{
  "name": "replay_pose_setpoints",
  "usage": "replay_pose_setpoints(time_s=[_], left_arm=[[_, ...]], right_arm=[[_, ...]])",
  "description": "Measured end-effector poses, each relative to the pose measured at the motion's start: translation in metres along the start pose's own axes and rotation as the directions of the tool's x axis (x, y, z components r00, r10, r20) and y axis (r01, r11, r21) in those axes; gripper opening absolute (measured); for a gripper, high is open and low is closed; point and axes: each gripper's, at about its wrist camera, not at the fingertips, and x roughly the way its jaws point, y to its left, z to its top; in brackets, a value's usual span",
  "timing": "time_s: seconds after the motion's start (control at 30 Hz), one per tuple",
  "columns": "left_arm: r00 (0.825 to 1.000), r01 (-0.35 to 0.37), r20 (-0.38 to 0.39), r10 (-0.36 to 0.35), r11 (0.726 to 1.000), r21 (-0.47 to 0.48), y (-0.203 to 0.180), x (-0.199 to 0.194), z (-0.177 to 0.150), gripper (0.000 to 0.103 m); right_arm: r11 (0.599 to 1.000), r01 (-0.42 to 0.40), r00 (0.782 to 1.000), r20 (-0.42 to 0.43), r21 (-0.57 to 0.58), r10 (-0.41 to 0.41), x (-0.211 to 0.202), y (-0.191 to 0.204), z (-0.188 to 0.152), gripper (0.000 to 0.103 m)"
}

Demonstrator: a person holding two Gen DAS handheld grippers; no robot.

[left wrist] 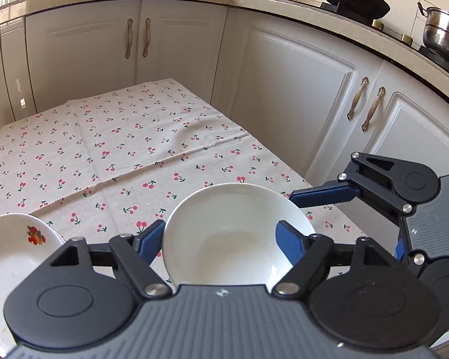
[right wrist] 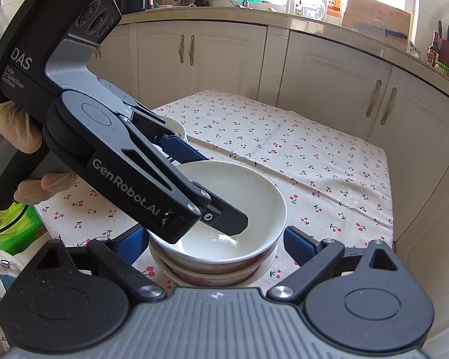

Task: Organize plates and bowls
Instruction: 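Lower the white bowl onto the nested bowls and open the left gripper, then grasp the three-bowl stack from opposite sides with both grippers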

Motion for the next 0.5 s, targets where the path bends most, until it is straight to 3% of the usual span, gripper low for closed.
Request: replay_pose_setpoints(time_s=[0.37,0.5], left_arm=[[0.999,-0.008,0.037,0.006,0.999,0.052,0.000,-0.021,-0.003,0.087],[0.998,-0.028,0.063,0.022,0.996,0.089,0.002,-0.036,-0.013,0.096]], right_arm=[[1.000,0.019,1.000,0.004,0.013,-0.019,-0.010,0.002,-0.007,0.103],[0.999,0.039,0.999,-0.005,0.020,-0.039,-0.015,0.003,-0.013,0.103]])
